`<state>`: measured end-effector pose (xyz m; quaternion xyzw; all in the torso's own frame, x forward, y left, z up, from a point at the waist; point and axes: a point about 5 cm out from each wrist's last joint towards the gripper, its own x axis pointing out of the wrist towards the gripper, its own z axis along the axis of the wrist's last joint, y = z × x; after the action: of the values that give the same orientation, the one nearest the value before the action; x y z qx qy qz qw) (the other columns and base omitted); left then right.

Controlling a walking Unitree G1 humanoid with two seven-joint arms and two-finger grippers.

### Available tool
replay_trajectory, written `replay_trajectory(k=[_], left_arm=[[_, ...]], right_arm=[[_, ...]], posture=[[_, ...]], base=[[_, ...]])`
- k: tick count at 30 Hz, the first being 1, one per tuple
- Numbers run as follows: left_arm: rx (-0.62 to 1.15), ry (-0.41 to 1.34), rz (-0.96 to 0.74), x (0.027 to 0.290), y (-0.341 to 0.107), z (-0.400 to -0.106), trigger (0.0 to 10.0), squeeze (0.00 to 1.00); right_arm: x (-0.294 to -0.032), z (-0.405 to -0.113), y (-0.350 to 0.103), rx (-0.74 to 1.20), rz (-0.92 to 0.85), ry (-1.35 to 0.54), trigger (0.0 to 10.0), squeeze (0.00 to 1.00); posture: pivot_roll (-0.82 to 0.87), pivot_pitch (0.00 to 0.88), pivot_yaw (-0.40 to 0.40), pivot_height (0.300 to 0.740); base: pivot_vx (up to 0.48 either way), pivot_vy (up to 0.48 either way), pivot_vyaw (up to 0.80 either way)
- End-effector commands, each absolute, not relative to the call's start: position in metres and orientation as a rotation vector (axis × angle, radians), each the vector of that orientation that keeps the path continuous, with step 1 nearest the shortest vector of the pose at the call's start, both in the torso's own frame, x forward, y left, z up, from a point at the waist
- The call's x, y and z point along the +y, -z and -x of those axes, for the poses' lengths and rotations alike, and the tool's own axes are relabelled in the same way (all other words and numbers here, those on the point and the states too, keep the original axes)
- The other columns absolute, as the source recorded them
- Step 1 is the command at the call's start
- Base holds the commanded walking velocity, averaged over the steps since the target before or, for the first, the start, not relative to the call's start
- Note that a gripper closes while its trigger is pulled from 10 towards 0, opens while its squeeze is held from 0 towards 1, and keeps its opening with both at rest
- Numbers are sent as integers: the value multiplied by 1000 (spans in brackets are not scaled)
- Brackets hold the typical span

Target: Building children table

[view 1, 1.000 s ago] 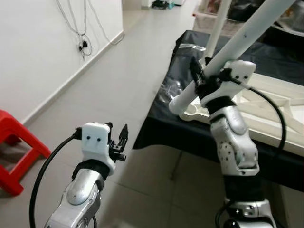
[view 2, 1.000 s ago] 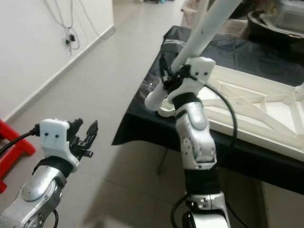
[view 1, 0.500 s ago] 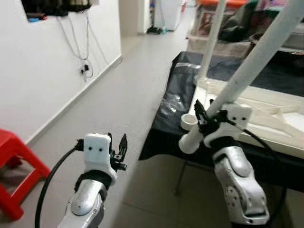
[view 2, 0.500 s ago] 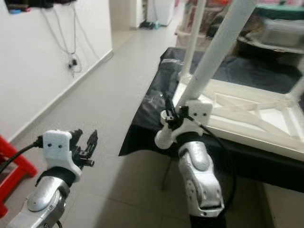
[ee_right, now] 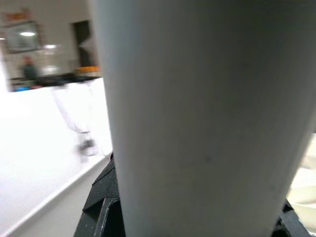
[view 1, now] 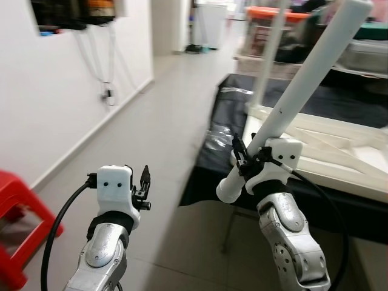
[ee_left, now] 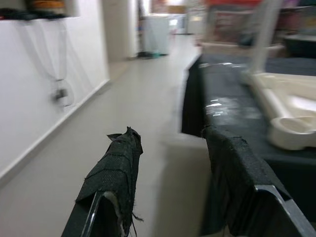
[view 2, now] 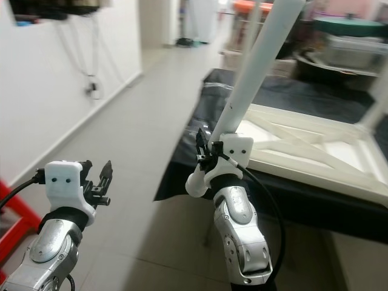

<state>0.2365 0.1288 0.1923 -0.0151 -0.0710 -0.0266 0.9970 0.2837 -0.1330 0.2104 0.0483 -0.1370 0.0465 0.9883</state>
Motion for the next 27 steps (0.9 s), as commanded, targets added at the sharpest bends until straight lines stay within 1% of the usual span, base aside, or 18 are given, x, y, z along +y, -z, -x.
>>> replay_trajectory(k=[1,9,15,22,24,27], left_arm=[[-154,19,6,134,-193,-238,10000,0],[-163,1,-5,137,-194,-240,10000,0],[-179,0,-15,138,-197,-240,10000,0],[-191,4,-21,137,-198,-241,10000,0],[-188,31,-8,134,-198,-240,10000,0],[-185,29,3,134,-198,-240,10000,0]], right_arm=[[-135,-283,-217,-304,-92,-79,10000,0],[-133,-287,-226,-341,-113,-76,10000,0],[-140,-295,-253,-425,-140,-41,10000,0],[-143,-297,-253,-427,-146,-31,10000,0],[-142,-297,-253,-426,-148,-36,10000,0],[-140,-299,-254,-429,-152,-46,10000,0]], posture=[[44,0,-41,740],[51,0,-42,740],[52,0,-41,740],[55,0,-43,740],[56,0,-43,740],[57,0,-42,740]], base=[[277,0,0],[294,0,0],[315,0,0],[315,0,0],[311,0,0],[0,0,0]])
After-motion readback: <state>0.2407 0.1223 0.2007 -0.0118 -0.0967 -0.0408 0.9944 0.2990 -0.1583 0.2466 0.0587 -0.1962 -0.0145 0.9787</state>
